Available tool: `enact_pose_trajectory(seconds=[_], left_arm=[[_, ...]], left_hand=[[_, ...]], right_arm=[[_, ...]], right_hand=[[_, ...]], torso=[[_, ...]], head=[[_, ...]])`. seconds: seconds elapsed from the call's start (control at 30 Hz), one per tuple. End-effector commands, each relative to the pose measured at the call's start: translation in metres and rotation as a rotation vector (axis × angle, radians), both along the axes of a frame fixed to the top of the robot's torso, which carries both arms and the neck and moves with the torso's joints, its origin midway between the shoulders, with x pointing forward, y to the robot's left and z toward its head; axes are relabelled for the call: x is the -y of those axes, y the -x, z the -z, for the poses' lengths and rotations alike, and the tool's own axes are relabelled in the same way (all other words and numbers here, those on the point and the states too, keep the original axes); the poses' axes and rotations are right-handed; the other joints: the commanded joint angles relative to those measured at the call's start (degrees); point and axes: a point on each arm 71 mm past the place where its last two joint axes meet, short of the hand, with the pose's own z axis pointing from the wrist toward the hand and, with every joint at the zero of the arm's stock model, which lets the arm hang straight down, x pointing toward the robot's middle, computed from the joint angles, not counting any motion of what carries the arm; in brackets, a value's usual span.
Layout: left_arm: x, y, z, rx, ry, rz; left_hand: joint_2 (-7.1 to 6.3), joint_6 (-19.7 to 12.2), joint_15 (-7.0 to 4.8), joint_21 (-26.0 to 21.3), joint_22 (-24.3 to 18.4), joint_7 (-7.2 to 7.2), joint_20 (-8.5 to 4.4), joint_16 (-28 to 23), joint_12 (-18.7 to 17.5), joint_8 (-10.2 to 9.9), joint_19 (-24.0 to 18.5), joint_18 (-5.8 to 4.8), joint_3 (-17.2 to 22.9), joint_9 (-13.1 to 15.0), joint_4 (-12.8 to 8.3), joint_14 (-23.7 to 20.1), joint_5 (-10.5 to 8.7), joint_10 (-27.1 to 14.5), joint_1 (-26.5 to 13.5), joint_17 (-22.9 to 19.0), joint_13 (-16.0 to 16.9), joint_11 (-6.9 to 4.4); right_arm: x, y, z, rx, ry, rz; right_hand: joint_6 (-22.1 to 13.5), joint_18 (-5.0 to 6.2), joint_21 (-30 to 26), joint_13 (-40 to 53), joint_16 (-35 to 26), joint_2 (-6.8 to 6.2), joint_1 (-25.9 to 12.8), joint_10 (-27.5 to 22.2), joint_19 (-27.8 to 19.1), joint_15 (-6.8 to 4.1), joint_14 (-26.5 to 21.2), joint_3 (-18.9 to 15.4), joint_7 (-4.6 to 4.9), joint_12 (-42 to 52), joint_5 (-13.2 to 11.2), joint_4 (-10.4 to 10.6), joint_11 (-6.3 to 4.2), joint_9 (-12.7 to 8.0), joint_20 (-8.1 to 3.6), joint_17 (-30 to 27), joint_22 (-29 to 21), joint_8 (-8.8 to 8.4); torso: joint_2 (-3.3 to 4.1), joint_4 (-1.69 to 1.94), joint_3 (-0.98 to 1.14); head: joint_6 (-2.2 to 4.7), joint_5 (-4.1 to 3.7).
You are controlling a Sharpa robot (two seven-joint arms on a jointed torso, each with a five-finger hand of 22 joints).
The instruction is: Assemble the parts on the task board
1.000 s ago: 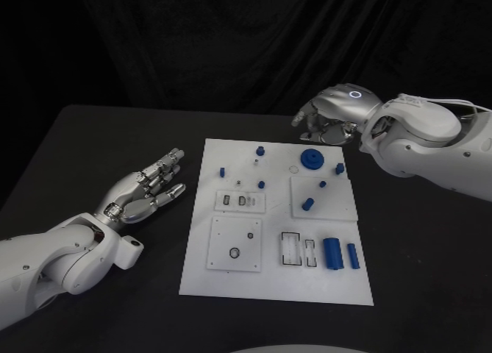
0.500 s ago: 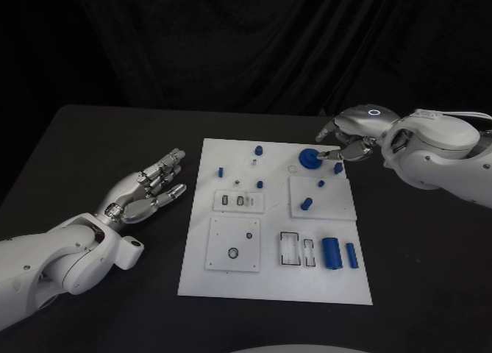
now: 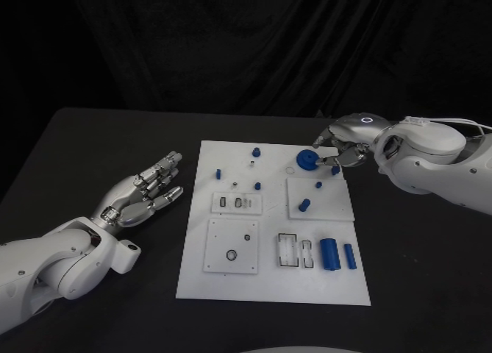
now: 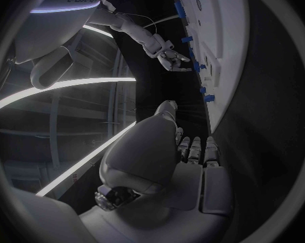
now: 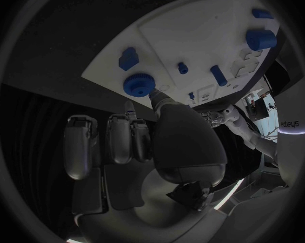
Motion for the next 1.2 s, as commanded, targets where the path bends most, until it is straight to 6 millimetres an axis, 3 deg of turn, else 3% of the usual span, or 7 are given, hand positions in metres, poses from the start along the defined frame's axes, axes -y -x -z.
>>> enact_pose_trajectory(seconds=[0.03, 0.83, 0.97, 1.2], left_arm=[[0.002, 0.004, -0.012, 0.132, 0.087, 0.056], [0.003, 0.003, -0.011, 0.123, 0.086, 0.062], [0.003, 0.003, -0.011, 0.123, 0.086, 0.062], [0.003, 0.002, -0.011, 0.12, 0.085, 0.063]], left_hand=[[-0.23, 0.1, 0.5, -0.2, -0.1, 0.23, 0.36, -0.2, -0.3, 0.2, 0.2, -0.96, 0.1, 0.0, 0.1, 0.0, 0.31, 0.0, -0.1, -0.1, -0.1, 0.55], [-0.29, -0.1, 1.0, -0.2, -0.1, -0.14, 0.61, -0.2, -0.3, 0.2, 0.2, -1.23, 0.2, 0.0, 0.2, 0.0, 0.17, 0.0, -0.2, -0.1, -0.1, 1.14], [-0.32, -0.2, 1.08, -0.2, -0.1, -0.37, 0.64, -0.2, -0.3, 0.2, 0.2, -1.28, 0.2, 0.0, 0.2, 0.0, 0.18, 0.0, -0.2, -0.1, -0.1, 1.25], [-0.33, -0.2, 1.12, -0.2, -0.1, -0.43, 0.66, -0.2, -0.3, 0.2, 0.2, -1.3, 0.2, 0.0, 0.3, 0.0, 0.19, 0.0, -0.2, -0.1, -0.1, 1.29]], right_arm=[[0.001, -0.001, 0.003, -0.005, 0.003, 0.024], [-0.014, -0.013, 0.014, -0.003, 0.004, 0.012], [-0.015, -0.014, 0.017, -0.014, 0.011, 0.014], [-0.015, -0.016, 0.022, -0.032, 0.023, 0.023]], right_hand=[[0.4, -0.46, 0.1, 9.9, 0.3, 0.07, 0.8, 3.3, 2.4, 0.3, 3.2, 0.1, 0.01, 0.6, 0.4, -0.5, 0.27, 0.1, 0.31, 0.6, 10.1, 0.07], [0.8, -0.42, -0.1, 10.2, 0.4, 0.69, 1.4, 3.5, 2.4, 0.39, 3.3, 0.4, 0.24, 0.9, 0.9, -1.0, 0.42, 0.2, 0.38, 0.8, 10.0, 0.1], [0.8, -0.47, 0.1, 10.7, 0.8, 0.66, 2.1, 3.7, 2.5, 0.45, 3.4, 0.6, 0.3, 1.2, 1.0, -1.7, 0.48, 0.2, 0.43, 1.5, 10.2, 0.02], [0.7, -0.45, 0.0, 10.7, 0.9, 0.54, 5.4, 3.6, 2.5, 0.54, 3.4, 1.7, 0.45, 1.2, 3.7, -4.8, 0.59, 0.3, 0.53, 1.7, 10.3, -0.21]], torso=[[-0.01, -0.09, -0.08], [0.03, -0.07, -0.07], [0.02, -0.18, -0.02], [-0.01, -0.12, -0.03]], head=[[0.03, 0.14], [-0.3, 0.17], [-0.24, 0.16], [-0.17, 0.19]])
